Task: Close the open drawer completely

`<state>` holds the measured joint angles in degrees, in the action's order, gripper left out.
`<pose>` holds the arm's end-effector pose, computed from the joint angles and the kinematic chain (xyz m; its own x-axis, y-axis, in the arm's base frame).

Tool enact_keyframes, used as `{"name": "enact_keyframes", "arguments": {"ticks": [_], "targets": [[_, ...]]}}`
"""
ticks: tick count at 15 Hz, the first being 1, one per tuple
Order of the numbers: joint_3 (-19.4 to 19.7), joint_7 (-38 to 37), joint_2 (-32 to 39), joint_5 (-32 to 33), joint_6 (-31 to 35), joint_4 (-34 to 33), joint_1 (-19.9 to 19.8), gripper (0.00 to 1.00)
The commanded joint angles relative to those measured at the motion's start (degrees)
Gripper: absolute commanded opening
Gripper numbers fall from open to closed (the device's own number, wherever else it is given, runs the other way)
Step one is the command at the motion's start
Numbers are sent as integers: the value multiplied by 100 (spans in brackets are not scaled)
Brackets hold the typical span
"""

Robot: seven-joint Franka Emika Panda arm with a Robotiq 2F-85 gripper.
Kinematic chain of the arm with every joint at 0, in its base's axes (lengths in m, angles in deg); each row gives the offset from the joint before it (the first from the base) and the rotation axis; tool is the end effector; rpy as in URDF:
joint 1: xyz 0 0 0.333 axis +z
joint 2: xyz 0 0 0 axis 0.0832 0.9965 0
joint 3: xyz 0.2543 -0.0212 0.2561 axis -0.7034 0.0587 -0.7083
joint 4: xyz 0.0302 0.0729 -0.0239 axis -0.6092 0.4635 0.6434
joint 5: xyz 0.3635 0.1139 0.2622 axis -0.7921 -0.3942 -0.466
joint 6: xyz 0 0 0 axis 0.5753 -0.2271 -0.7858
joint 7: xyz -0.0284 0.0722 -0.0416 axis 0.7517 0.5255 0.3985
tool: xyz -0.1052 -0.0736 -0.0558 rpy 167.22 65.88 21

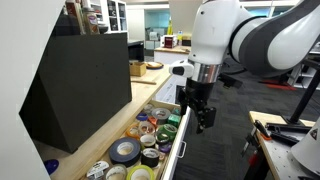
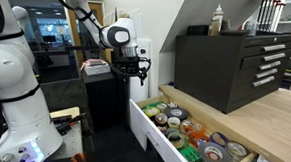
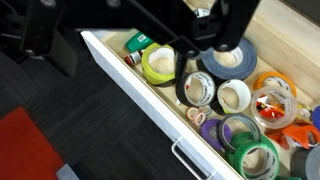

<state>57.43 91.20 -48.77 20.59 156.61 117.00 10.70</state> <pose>0.4795 0.1206 0.2505 0.7100 0.7030 0.0415 0.6985 -0.7105 0.0852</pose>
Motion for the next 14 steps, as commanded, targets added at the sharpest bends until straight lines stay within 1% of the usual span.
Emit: {"name": "enact_keyframes", "arguments": {"ticks": [1,4,6,8,9,13,14], "targets": [[84,12,-1,6,-18,-10,87,100],[83,27,-1,6,-18,-10,91,100],[52,192,116,147,149,10,121,100],[18,252,345,475,236,-62,116,100],[17,474,465,521,332,-86,132,100],[-14,973,1018,1156,896,-196,109,100],[-5,993,1146,1354,1010,-236,93,100]]}}
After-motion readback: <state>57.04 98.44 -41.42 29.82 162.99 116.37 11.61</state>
